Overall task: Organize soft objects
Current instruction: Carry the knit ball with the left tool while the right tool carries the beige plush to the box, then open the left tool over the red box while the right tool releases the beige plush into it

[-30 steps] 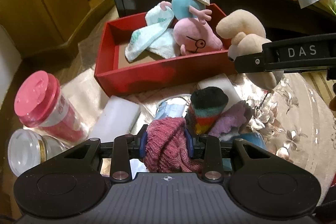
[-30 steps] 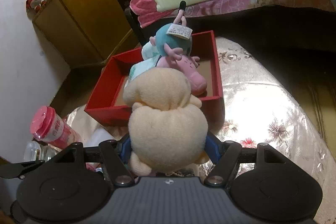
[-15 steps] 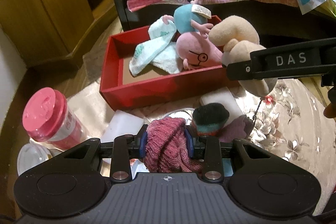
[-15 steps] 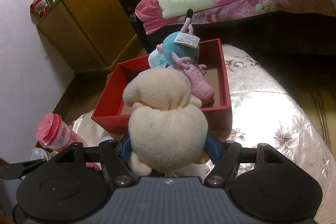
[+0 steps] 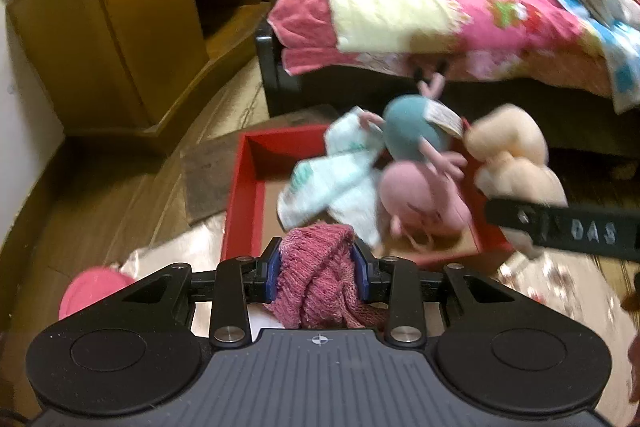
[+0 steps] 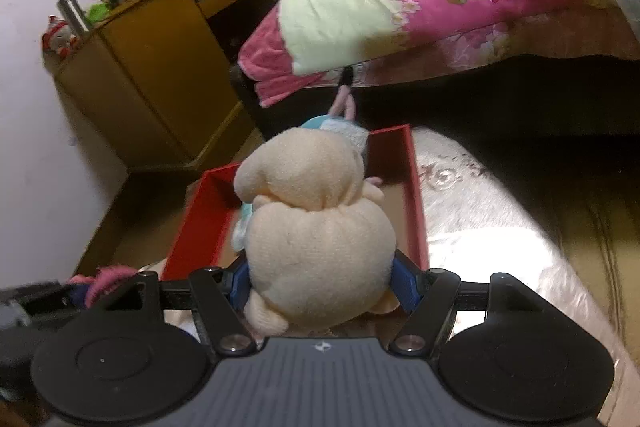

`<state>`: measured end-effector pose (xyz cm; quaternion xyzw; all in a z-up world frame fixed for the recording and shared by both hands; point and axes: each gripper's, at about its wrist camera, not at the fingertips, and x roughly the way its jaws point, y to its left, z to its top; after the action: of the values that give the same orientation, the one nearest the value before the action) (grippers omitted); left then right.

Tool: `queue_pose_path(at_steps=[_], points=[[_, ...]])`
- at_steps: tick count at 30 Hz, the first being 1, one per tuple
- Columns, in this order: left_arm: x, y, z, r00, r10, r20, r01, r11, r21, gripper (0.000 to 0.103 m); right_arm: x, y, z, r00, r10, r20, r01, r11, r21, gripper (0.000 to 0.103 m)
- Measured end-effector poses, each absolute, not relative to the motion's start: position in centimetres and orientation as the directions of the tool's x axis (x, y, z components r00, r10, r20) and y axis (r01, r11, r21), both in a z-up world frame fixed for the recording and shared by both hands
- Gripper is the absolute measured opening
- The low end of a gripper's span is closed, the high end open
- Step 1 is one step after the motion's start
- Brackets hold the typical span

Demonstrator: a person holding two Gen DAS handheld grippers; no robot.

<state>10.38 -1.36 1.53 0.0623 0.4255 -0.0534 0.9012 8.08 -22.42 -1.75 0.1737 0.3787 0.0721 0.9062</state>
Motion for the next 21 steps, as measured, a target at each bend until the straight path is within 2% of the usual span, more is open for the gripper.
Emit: queue_pose_path(at_steps=[5,8,10,11,14,17,21], points=[[14.0,-1.2,0.5,0.615,-0.052,-0.787,0.118,0.993,0.027,0.037,11.2,-22.9,-2.9,0.694,0.228,-0.682,0.027,0.939,0.342,0.04],[15.7,-1.6,-0.5,0.607,-0.06,-0.792,0.11,0.994,0.009,0.044,13.0,-22.8,-3.5,0.686,0.224,-0.692,0.02,0.945,0.326,0.04],[16.5,-1.9,-1.4,0.597,-0.039,-0.801,0.105,0.994,0.029,0.065,13.8,-22.9,-3.9,0.692,0.23,-0.684,0.019,0.941,0.337,0.044],[16.5,-1.9,-1.6,0.6,-0.025,-0.8,0.097,0.994,0.041,0.08,14.0,-23.0,-4.1,0.701,0.229,-0.675,0.022,0.94,0.341,0.045],[16.4,-1.9,-1.7,0.612,0.013,-0.791,0.093,0.992,0.088,0.081,14.5,-23.5,-4.4,0.697,0.211,-0.685,0.037,0.944,0.329,0.053],[15.7,-1.5,-1.4,0.61,0.021,-0.792,0.082,0.993,0.09,0.081,14.2,-24.2,-4.3,0.692,0.238,-0.682,0.055,0.924,0.378,0.054],[13.8,-1.2,-0.6,0.622,0.033,-0.782,0.087,0.99,0.111,0.081,13.0,-23.9,-4.1,0.682,0.228,-0.695,0.042,0.936,0.349,0.054]])
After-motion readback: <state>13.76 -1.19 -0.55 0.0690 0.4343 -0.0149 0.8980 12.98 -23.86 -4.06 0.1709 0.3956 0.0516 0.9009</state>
